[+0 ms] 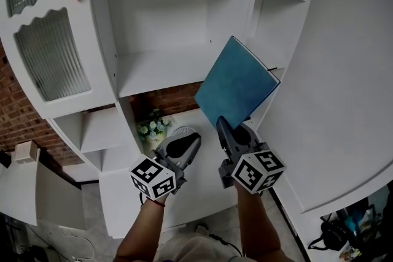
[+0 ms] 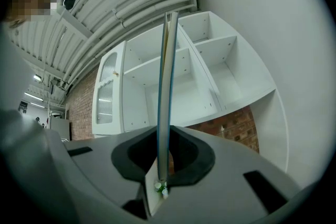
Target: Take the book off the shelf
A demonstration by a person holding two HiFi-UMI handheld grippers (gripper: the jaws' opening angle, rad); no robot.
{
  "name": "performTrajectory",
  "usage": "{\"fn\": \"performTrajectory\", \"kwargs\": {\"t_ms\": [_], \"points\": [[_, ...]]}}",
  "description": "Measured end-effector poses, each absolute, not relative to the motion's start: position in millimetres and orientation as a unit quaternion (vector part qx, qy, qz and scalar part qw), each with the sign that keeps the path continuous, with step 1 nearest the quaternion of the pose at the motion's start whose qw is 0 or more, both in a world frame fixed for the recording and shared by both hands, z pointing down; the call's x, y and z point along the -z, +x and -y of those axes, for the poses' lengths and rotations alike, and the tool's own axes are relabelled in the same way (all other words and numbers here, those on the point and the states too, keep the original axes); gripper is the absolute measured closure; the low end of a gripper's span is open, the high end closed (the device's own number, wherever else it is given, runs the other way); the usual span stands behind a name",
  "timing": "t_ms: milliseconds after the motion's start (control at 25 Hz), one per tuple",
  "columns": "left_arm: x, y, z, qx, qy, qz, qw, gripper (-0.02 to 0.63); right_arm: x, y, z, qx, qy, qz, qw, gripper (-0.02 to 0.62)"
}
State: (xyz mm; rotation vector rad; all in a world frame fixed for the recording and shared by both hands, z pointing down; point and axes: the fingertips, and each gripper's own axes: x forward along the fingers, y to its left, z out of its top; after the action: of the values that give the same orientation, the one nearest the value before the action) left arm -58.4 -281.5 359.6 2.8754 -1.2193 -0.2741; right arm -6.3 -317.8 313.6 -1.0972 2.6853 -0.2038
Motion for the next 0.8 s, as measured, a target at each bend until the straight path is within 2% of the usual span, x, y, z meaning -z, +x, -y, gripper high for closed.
{"fn": "performTrajectory", "kwargs": {"t_ms": [800], "points": [[-383.3, -70.4, 198.9, 0.078, 0.916, 0.393, 0.02, 0.594, -366.2, -22.4, 232.1, 0.108, -0.365, -0.92, 0.092, 0.543]]}}
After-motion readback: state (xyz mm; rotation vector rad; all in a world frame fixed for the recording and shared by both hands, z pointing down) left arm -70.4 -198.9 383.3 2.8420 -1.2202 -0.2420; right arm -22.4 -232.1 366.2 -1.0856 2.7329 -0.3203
